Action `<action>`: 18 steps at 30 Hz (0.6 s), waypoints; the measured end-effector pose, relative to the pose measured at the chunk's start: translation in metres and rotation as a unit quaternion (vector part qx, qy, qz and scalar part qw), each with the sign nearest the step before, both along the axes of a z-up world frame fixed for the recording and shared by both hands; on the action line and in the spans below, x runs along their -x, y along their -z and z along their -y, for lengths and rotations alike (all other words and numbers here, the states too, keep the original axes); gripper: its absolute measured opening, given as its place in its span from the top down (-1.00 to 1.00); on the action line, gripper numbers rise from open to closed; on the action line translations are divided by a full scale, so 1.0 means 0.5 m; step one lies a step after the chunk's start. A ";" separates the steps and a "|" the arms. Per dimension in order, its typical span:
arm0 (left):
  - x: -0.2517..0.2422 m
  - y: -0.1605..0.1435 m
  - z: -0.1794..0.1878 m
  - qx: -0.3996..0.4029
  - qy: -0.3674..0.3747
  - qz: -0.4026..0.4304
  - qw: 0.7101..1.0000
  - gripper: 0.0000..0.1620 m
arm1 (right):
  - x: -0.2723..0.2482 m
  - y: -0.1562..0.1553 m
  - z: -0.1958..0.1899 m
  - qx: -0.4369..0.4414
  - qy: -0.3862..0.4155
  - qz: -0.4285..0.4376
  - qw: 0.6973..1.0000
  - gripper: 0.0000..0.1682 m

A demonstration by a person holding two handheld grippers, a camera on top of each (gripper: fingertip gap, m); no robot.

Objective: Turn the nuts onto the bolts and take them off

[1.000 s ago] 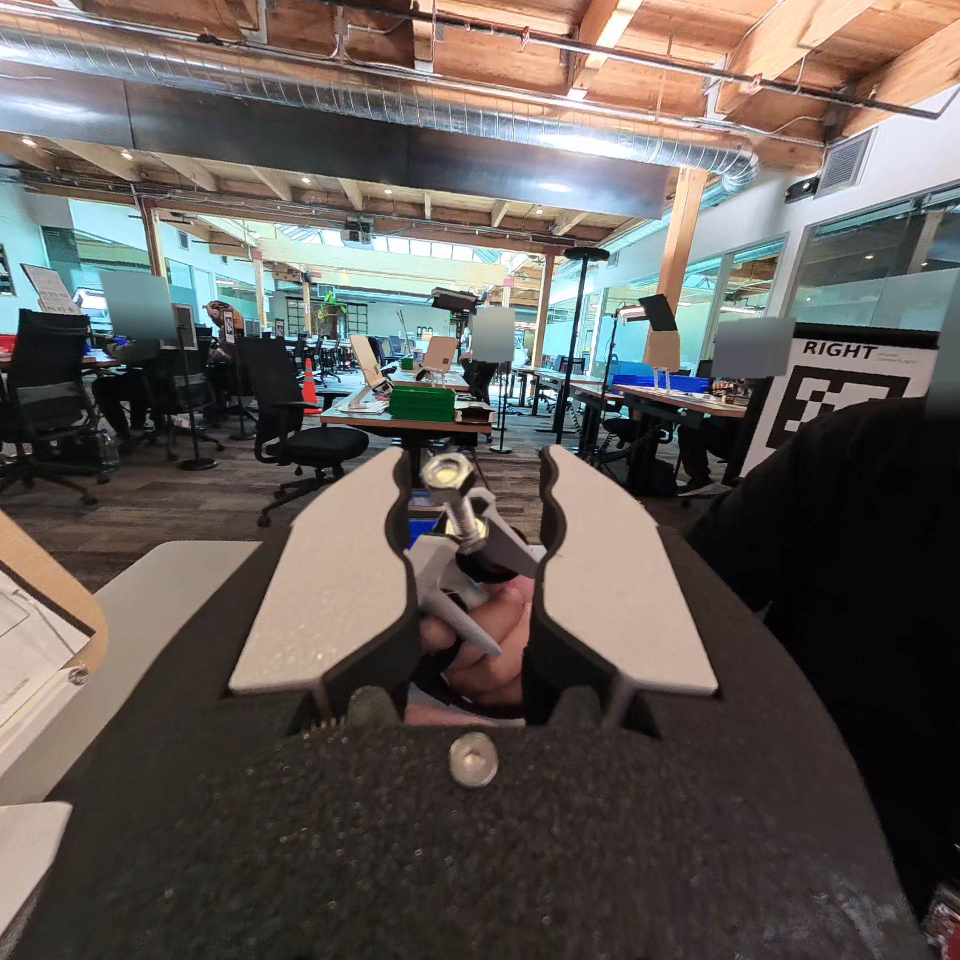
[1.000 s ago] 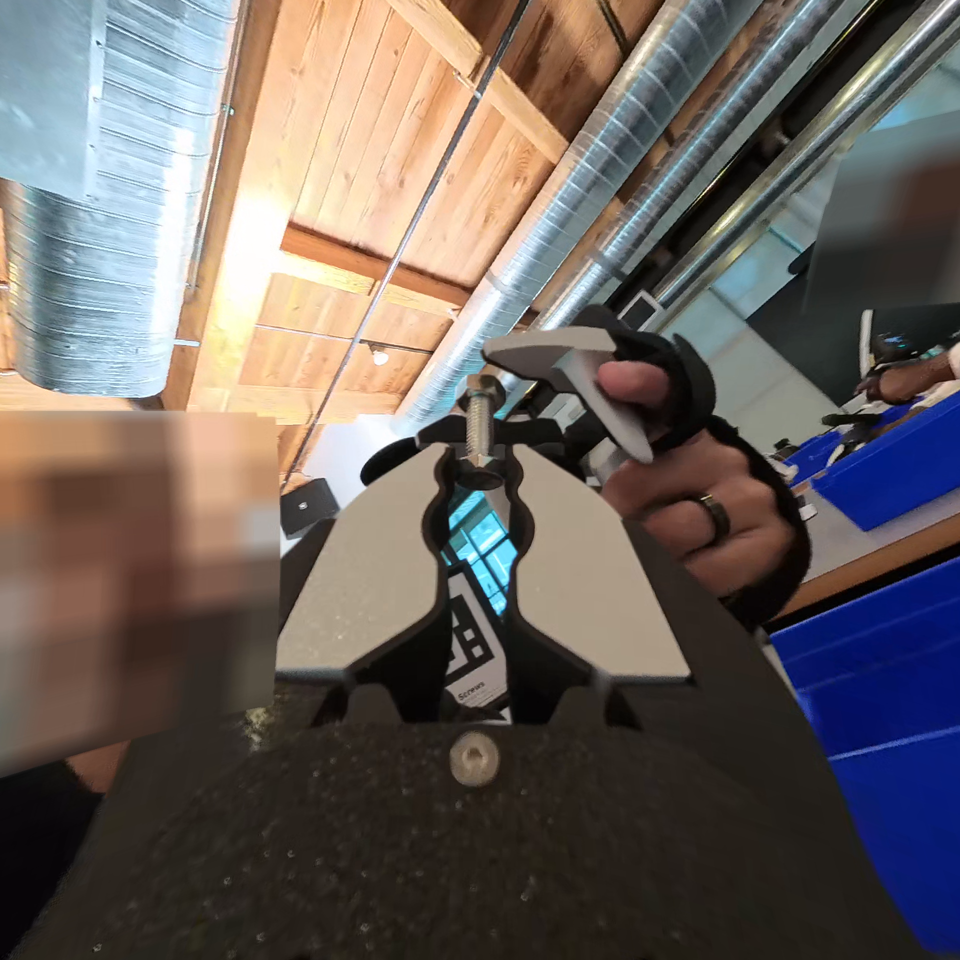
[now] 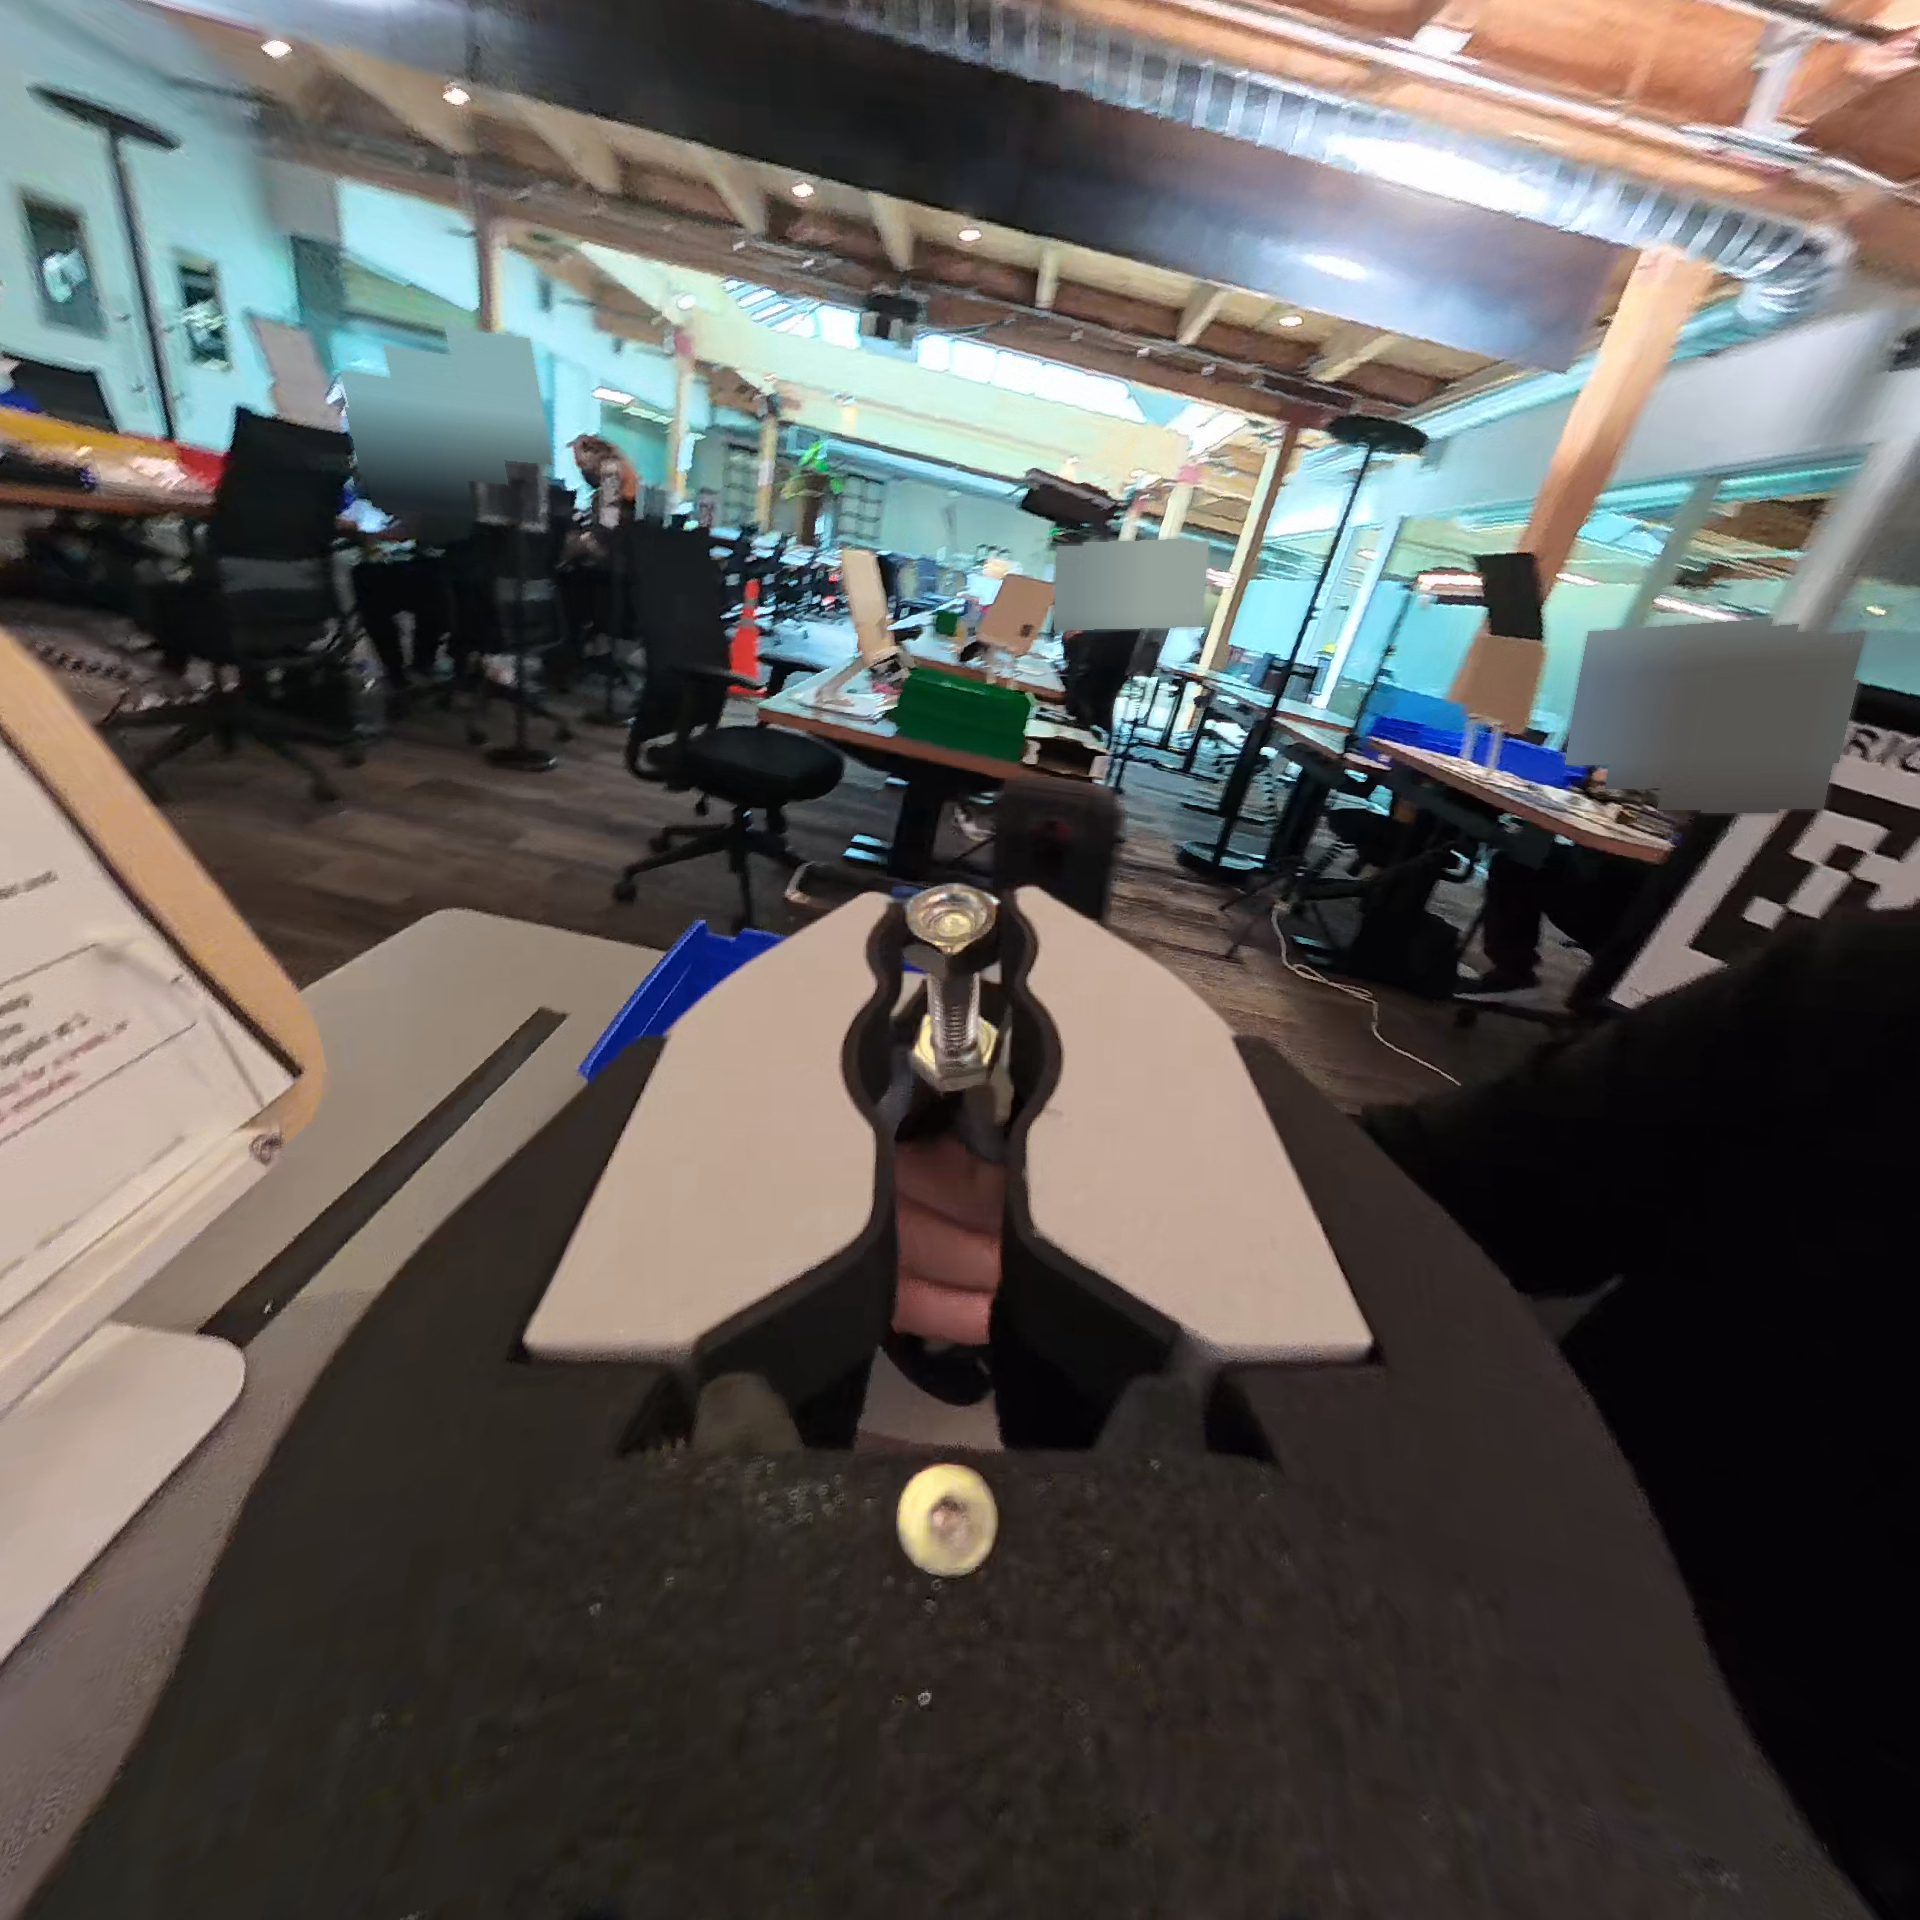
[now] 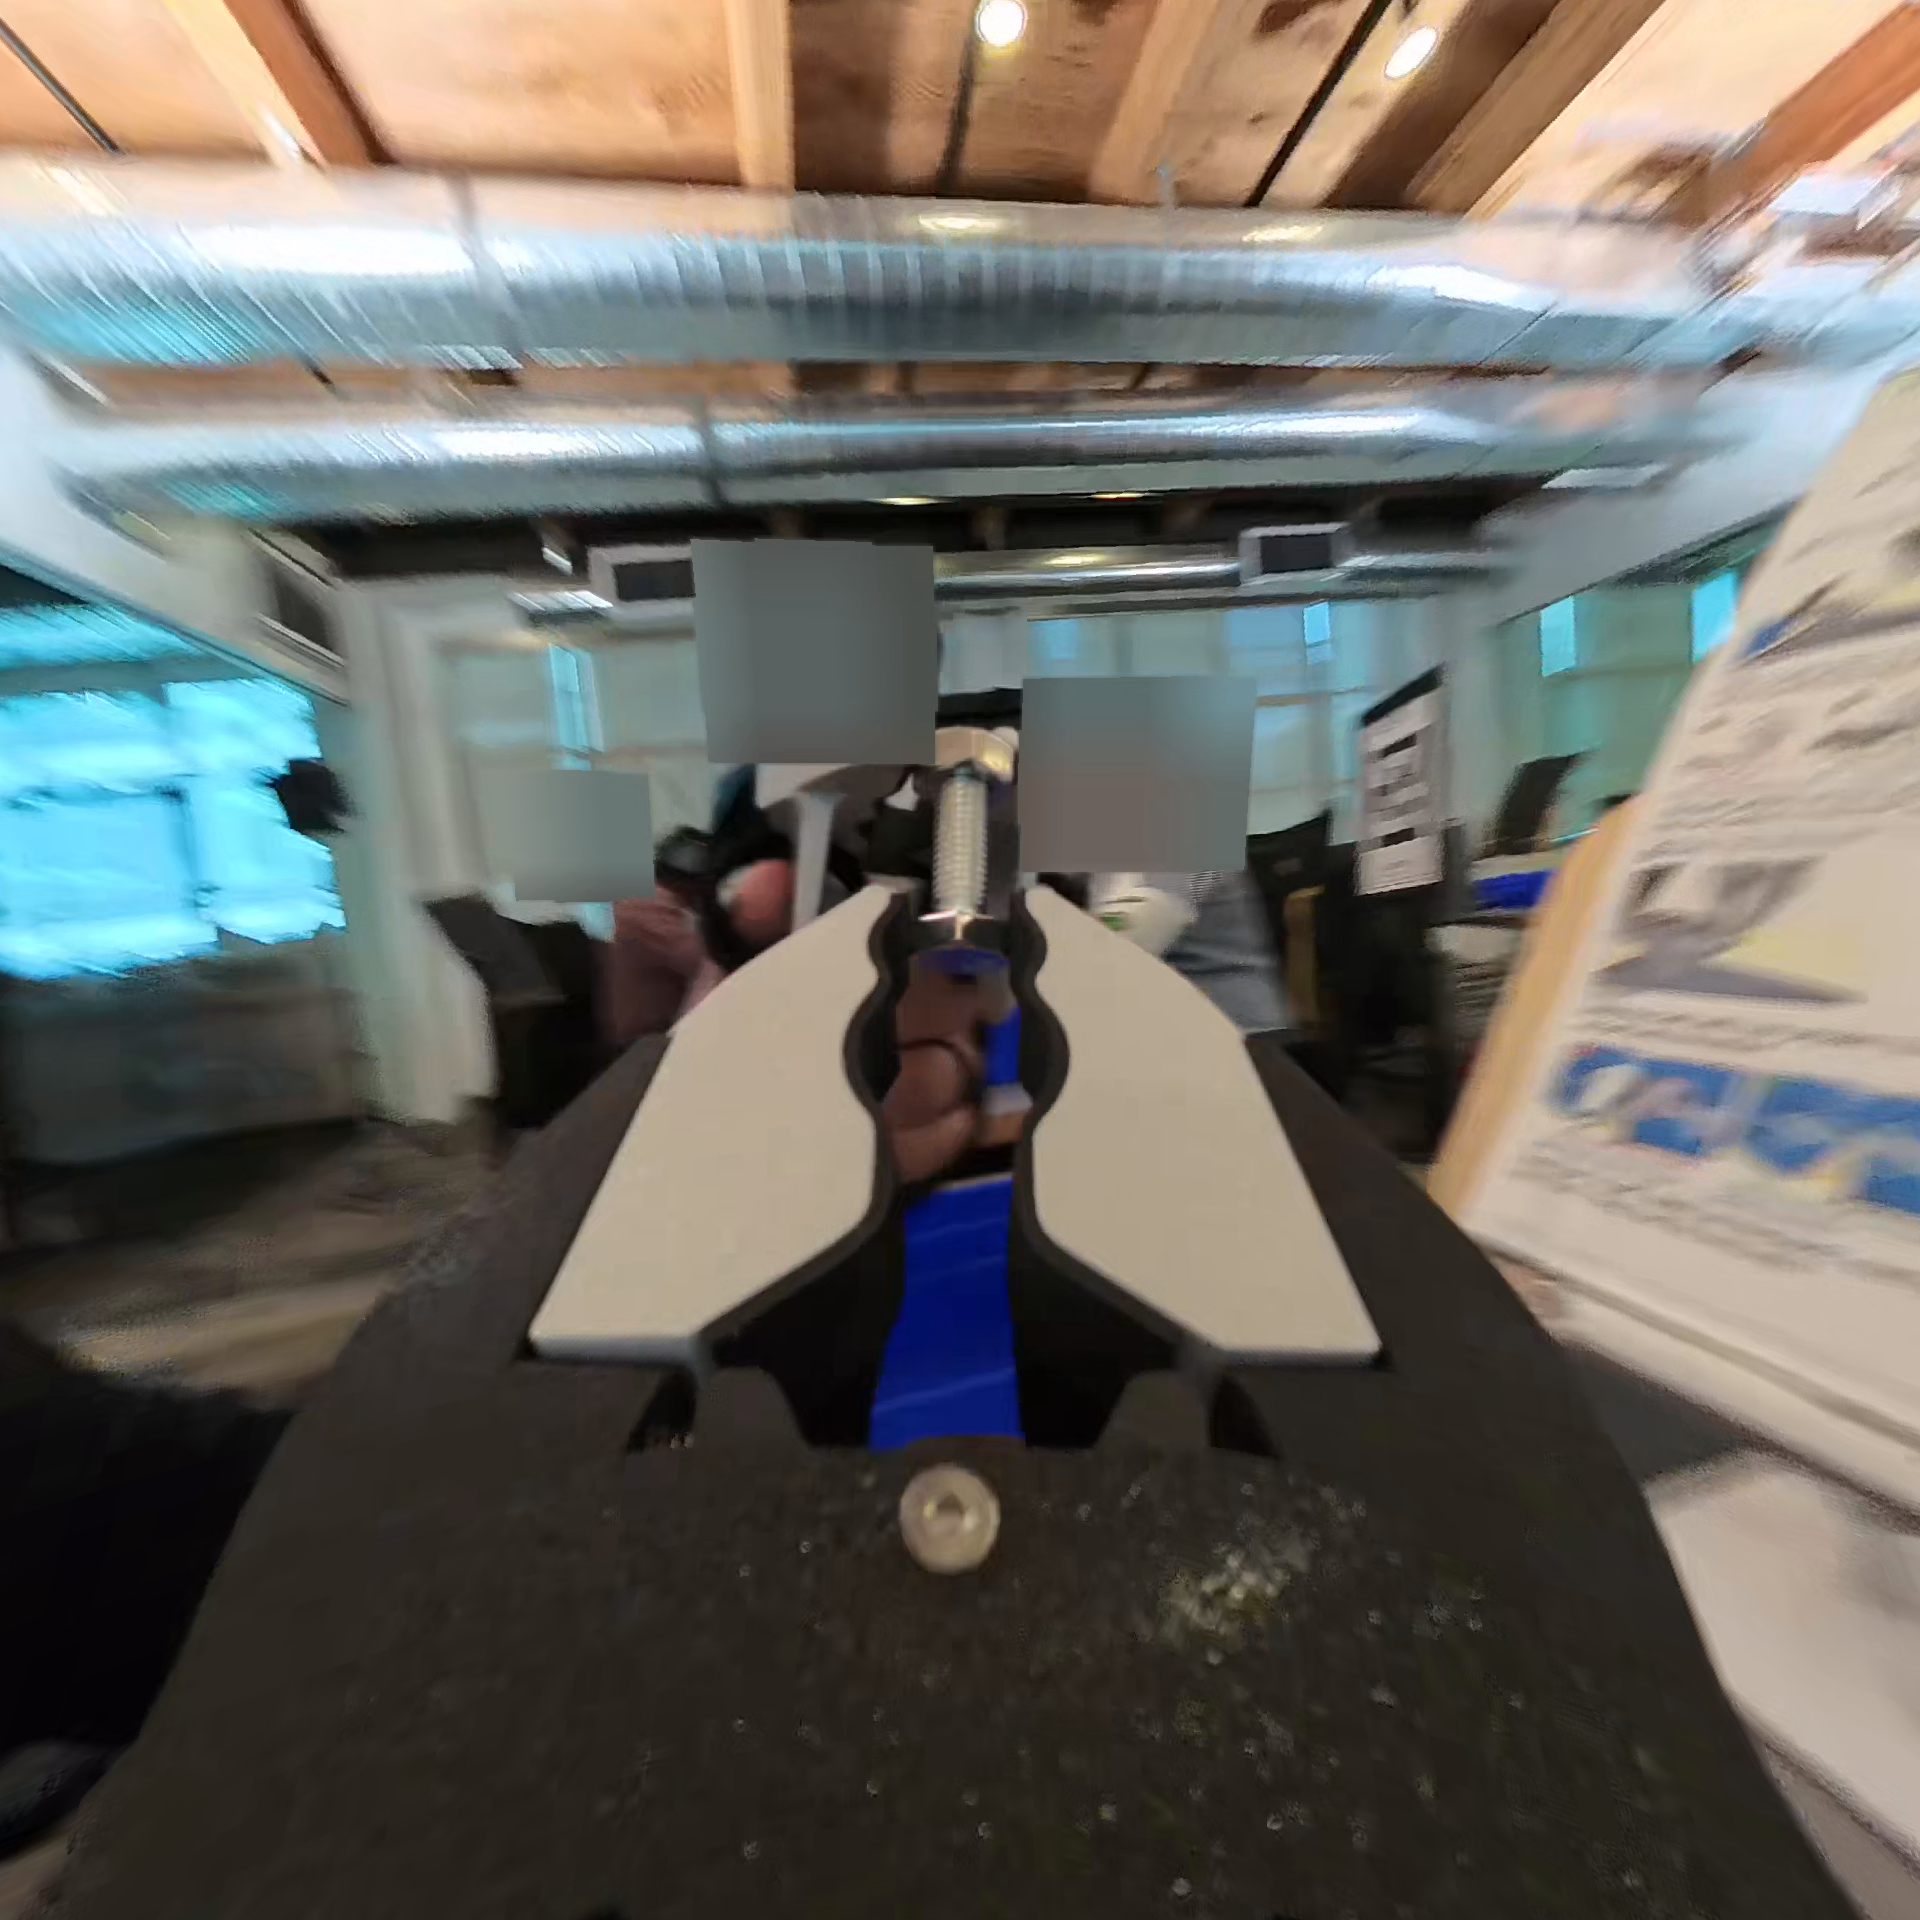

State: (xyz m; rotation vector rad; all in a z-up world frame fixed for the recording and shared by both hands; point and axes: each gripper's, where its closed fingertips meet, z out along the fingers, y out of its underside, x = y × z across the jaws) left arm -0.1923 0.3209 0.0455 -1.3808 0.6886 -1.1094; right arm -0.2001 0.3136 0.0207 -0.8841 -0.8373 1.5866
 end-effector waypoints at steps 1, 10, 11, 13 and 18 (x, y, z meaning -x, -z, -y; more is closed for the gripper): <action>-0.002 0.000 -0.005 0.012 -0.016 -0.003 1.000 0.80 | -0.003 0.000 -0.008 -0.035 0.053 0.008 0.998 0.79; -0.006 0.006 -0.022 0.115 -0.100 0.010 0.988 0.81 | -0.024 -0.002 -0.035 -0.245 0.357 0.077 0.898 0.79; -0.007 0.005 -0.021 0.109 -0.103 0.006 0.989 0.80 | -0.022 -0.001 -0.034 -0.226 0.332 0.073 0.913 0.79; -0.011 -0.002 -0.018 0.090 -0.095 0.008 0.991 0.80 | -0.022 -0.003 -0.032 -0.180 0.275 0.066 0.942 0.79; -0.018 -0.033 0.014 0.028 -0.007 0.041 0.999 0.34 | -0.024 -0.019 -0.014 -0.086 0.158 0.047 0.983 0.79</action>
